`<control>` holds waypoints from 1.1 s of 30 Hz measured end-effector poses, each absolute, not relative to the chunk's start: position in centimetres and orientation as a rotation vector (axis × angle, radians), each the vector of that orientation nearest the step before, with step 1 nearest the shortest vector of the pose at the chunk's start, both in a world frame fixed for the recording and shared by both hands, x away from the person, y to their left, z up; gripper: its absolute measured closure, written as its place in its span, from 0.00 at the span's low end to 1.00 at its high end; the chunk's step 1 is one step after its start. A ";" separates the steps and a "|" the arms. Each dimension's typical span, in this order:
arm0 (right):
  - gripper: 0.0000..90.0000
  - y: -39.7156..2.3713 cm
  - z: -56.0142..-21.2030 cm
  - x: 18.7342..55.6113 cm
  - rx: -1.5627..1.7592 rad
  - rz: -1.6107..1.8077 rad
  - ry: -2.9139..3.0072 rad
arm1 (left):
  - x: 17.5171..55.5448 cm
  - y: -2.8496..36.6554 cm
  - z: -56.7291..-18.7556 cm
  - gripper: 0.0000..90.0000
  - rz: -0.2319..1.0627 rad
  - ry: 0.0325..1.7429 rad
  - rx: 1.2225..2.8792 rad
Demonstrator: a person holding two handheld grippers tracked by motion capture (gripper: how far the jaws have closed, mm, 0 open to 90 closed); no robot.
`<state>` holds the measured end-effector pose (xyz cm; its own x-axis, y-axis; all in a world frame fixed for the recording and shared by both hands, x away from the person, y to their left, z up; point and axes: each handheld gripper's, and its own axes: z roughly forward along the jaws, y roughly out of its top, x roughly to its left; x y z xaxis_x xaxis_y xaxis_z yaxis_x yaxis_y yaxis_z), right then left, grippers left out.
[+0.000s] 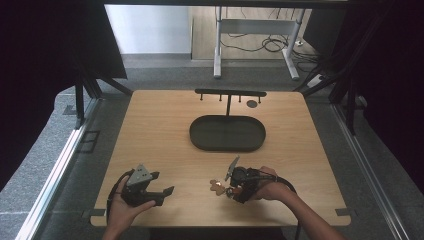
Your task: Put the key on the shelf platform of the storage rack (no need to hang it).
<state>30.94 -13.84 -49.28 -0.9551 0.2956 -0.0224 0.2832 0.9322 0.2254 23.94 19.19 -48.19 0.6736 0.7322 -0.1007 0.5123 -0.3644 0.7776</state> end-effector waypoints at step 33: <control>0.64 -13.4 -50.1 32.0 0.473 0.262 3.074 | 23.8 19.1 -47.9 0.27 0.329 0.948 2.037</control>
<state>32.01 -13.44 -50.10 -0.9539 0.3000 0.0054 0.2966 0.9401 0.1683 23.82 19.15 -47.86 0.6788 0.7266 -0.1059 0.5051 -0.3574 0.7856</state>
